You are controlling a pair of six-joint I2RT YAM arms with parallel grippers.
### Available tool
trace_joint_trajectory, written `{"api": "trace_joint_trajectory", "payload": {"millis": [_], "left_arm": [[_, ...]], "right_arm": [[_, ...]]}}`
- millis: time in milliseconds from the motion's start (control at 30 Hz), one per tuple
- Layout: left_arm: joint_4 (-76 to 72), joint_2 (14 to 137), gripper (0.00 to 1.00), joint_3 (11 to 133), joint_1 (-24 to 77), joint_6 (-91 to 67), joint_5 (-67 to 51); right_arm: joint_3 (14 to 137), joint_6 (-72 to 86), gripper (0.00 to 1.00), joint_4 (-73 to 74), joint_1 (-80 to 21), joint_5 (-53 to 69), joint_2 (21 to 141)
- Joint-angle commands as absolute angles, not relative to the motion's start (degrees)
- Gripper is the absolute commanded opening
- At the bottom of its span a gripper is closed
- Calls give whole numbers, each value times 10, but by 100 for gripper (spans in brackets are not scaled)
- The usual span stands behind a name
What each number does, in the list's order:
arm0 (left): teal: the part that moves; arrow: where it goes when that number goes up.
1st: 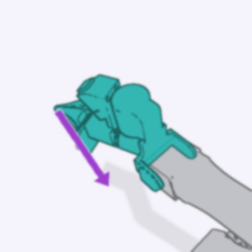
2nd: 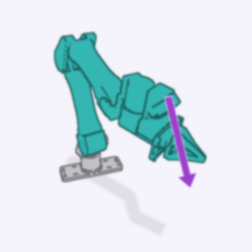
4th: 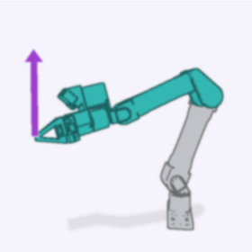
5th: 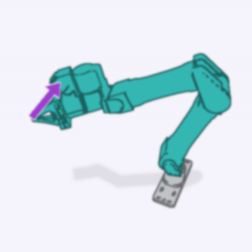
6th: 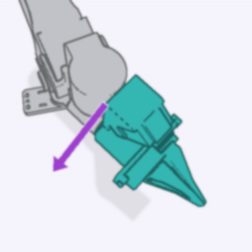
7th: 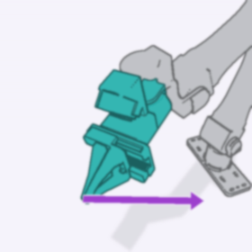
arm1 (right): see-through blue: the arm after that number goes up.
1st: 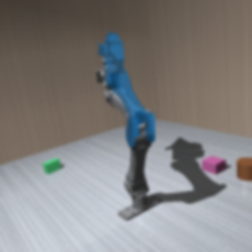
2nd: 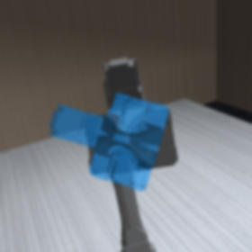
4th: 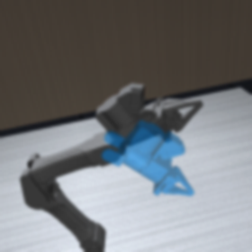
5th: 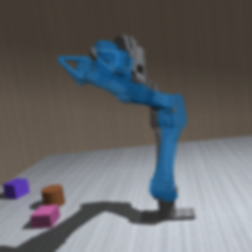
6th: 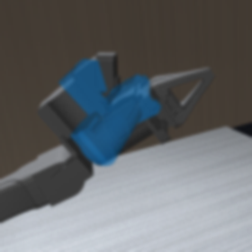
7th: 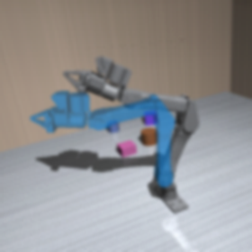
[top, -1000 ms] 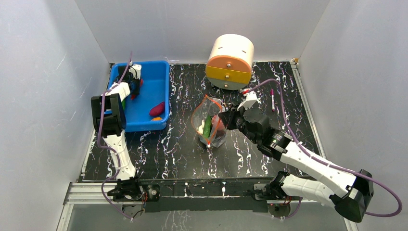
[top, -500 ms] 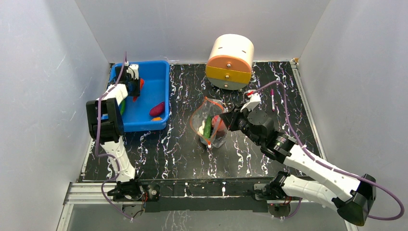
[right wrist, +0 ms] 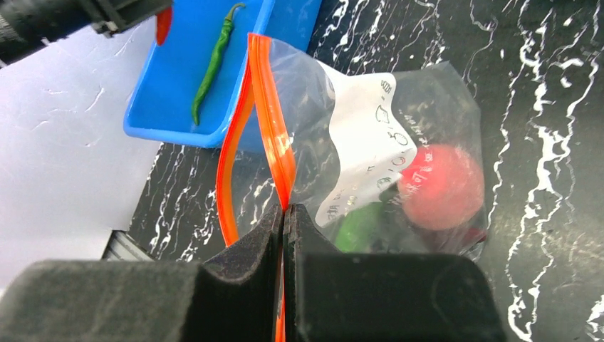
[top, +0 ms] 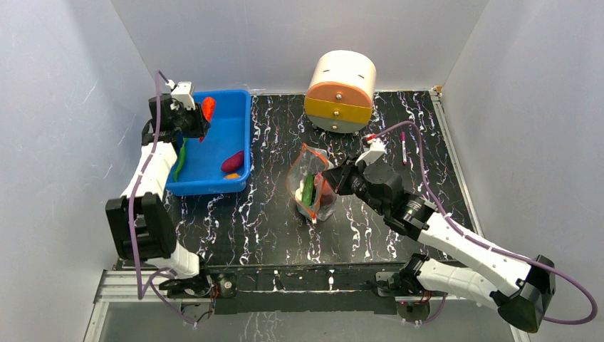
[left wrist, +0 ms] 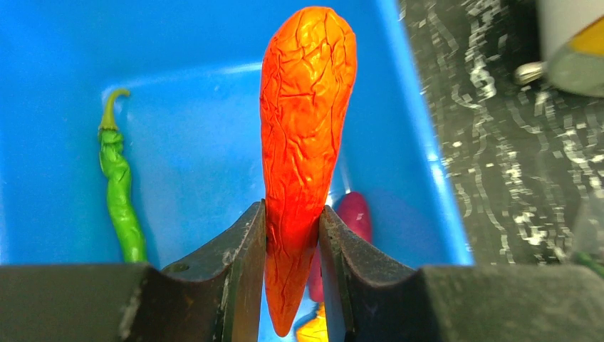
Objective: Place the food in the zip-top bag and seal the zipper
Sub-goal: Pick up the fake vegetable from the bin, then place the fake vegetable in the zipper food storage bag.
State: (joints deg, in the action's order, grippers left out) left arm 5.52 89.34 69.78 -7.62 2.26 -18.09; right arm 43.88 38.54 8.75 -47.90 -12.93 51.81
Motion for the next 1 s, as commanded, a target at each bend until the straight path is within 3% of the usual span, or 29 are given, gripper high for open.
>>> {"api": "trace_joint_trajectory", "payload": {"millis": [0, 300, 733, 967], "left_arm": [[5, 803, 7, 669, -78, -10, -255], [-116, 716, 4, 574, -63, -228, -408], [0, 657, 6, 554, 52, -276, -400], [28, 652, 2, 550, 131, -330, -413]], "right_arm": [[490, 439, 0, 88, -478, -118, 538], [517, 431, 0, 83, -478, -146, 571], [561, 288, 0, 109, -478, -213, 586], [606, 231, 0, 115, -478, -224, 623]]}}
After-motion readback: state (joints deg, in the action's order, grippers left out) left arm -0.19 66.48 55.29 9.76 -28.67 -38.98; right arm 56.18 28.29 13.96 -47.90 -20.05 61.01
